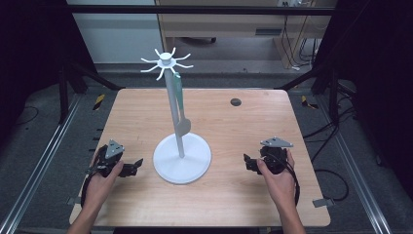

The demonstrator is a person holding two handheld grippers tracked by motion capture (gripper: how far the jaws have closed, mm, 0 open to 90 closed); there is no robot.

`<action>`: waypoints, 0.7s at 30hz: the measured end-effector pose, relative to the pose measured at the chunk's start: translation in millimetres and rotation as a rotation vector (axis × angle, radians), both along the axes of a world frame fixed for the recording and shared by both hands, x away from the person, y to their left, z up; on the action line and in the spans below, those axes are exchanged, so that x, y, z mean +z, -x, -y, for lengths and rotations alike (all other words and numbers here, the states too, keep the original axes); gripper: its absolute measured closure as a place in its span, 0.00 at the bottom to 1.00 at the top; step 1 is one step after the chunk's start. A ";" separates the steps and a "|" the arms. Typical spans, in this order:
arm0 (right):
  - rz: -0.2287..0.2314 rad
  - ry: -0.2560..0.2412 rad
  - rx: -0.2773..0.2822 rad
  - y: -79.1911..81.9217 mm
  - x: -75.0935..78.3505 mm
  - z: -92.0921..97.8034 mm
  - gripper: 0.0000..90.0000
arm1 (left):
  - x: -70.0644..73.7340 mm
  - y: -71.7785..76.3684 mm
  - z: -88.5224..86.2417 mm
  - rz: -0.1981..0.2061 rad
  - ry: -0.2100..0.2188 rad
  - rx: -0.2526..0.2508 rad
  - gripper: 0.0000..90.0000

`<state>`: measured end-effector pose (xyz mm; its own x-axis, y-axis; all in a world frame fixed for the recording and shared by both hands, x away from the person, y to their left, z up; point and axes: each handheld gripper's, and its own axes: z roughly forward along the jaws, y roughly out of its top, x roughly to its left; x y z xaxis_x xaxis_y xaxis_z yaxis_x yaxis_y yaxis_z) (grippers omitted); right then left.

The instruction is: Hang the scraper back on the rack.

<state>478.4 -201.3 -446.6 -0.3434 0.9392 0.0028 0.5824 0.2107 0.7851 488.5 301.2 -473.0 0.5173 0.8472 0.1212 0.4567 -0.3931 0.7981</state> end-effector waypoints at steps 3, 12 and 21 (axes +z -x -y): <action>-0.015 -0.016 -0.017 -3.7 -7.9 2.8 0.09 | 0.0 0.1 0.0 0.001 -0.001 0.000 0.04; -0.047 -0.020 -0.039 -13.7 -22.4 5.9 0.09 | -0.2 0.2 0.6 -0.002 -0.007 -0.006 0.04; -0.066 -0.026 -0.060 -20.6 -30.6 6.7 0.09 | -0.5 0.2 0.7 -0.003 -0.008 -0.006 0.04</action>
